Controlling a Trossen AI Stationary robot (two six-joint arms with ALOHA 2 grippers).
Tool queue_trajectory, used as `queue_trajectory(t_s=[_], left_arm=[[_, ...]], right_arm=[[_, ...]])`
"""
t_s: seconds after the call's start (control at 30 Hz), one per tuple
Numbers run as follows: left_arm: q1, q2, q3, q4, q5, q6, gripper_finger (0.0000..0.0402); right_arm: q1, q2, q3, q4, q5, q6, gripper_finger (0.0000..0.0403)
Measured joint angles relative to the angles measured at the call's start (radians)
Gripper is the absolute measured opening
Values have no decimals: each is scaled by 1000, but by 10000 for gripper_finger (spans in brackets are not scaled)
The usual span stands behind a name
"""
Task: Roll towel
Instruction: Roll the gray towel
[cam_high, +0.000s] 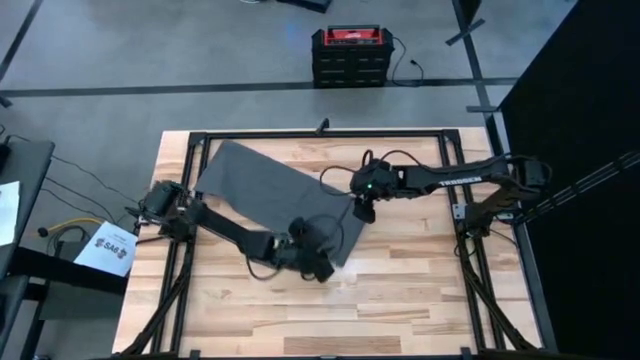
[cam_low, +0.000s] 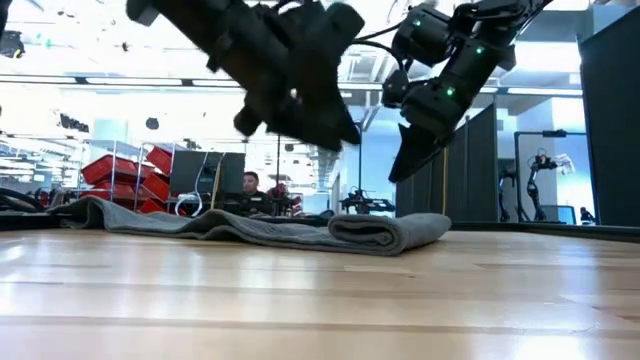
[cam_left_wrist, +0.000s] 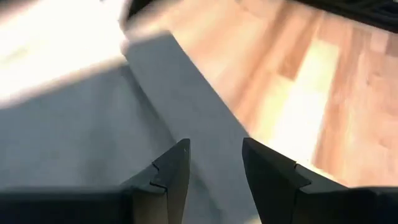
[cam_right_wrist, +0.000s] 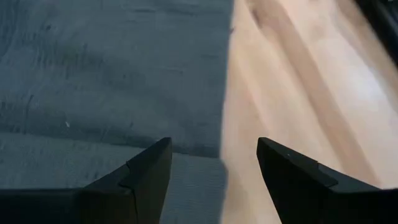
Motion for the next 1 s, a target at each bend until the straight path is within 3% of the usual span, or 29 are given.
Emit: queue_trajectory(t_s=[0.17, 0.33, 0.5, 1.0], left_arm=[[137, -45, -3, -73, 39, 127, 134], [311, 62, -83, 146, 262, 204, 134], [428, 191, -96, 310, 384, 210, 134], [457, 223, -92, 272, 416, 252, 134]], right_arm=[[31, 25, -3, 13, 1, 36, 226], [11, 82, -33, 80, 1, 20, 226], [-42, 150, -35, 109, 1, 13, 226], [-68, 169, -35, 16, -3, 88, 226]])
